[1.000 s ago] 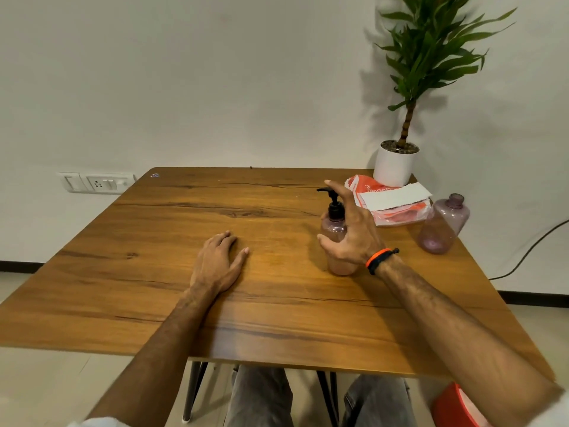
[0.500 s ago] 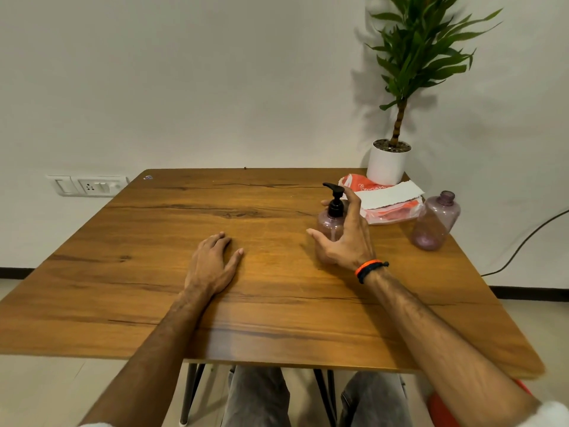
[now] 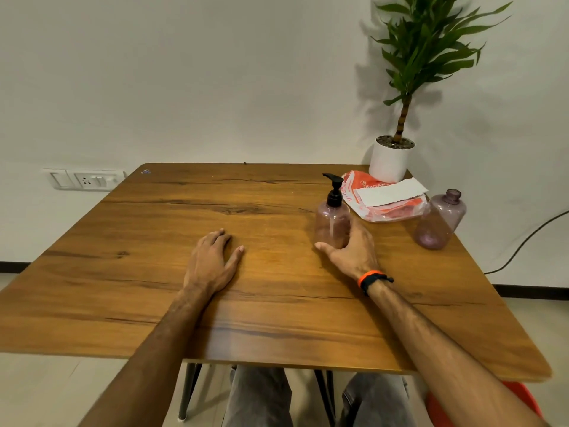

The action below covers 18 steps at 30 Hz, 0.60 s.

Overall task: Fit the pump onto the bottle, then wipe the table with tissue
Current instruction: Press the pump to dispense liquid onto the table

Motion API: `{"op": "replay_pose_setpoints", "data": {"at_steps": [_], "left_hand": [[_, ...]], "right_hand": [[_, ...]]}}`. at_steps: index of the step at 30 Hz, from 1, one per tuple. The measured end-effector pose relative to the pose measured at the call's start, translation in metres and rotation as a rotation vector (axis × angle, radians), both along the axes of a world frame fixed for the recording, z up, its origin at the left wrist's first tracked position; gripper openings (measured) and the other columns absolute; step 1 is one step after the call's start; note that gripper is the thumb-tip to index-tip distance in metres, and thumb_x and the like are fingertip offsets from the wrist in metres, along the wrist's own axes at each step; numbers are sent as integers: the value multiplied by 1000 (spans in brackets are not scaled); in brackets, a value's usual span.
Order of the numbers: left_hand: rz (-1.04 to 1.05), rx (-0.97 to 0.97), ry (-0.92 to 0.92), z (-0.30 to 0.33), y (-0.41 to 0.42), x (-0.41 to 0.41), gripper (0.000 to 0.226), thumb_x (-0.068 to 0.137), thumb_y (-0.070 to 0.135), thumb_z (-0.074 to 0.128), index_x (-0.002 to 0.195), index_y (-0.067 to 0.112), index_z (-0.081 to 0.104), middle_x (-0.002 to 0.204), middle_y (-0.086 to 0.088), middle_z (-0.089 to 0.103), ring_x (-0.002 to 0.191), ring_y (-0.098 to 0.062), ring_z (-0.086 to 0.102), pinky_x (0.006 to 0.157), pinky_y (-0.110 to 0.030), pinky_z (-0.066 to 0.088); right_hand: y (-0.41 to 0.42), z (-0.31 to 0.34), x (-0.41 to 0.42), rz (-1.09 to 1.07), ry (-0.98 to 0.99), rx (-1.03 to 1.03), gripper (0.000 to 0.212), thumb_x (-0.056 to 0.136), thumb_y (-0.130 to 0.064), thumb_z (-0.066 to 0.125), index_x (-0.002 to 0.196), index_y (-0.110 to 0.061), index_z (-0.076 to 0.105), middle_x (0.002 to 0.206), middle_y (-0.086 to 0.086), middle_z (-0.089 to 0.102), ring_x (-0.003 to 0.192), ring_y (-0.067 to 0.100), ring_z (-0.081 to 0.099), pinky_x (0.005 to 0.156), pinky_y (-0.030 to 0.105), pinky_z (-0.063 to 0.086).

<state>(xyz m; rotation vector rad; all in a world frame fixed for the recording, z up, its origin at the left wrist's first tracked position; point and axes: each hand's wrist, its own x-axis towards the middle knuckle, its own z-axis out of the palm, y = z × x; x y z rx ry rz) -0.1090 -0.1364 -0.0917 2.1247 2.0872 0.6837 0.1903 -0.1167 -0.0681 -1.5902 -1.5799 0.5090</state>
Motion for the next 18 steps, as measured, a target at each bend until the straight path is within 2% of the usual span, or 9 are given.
{"op": "replay_pose_setpoints", "data": {"at_steps": [5,8,18], "left_hand": [[-11,1,-21,0,-1,0,56,94,51,46,134,13,54,146,-8,47,135,-24,40,114,-38,31],[-13,-3,-35,0,0,0,55,95,51,45,137,15,52,149,-7,44,137,-23,37,116,-37,28],[19,24,-21,1,-3,5,55,95,49,46,137,14,51,149,-5,43,136,-21,37,115,-34,27]], "right_hand": [[48,5,-22,-18,52,-33,86,63,-38,87,135,-17,44,136,7,54,125,26,49,103,38,40],[81,9,-37,-27,47,-47,81,64,-37,87,131,-15,46,133,7,55,123,26,51,99,36,41],[144,19,-67,-38,10,-102,86,66,-35,87,135,-10,42,137,11,52,126,30,48,103,40,42]]}}
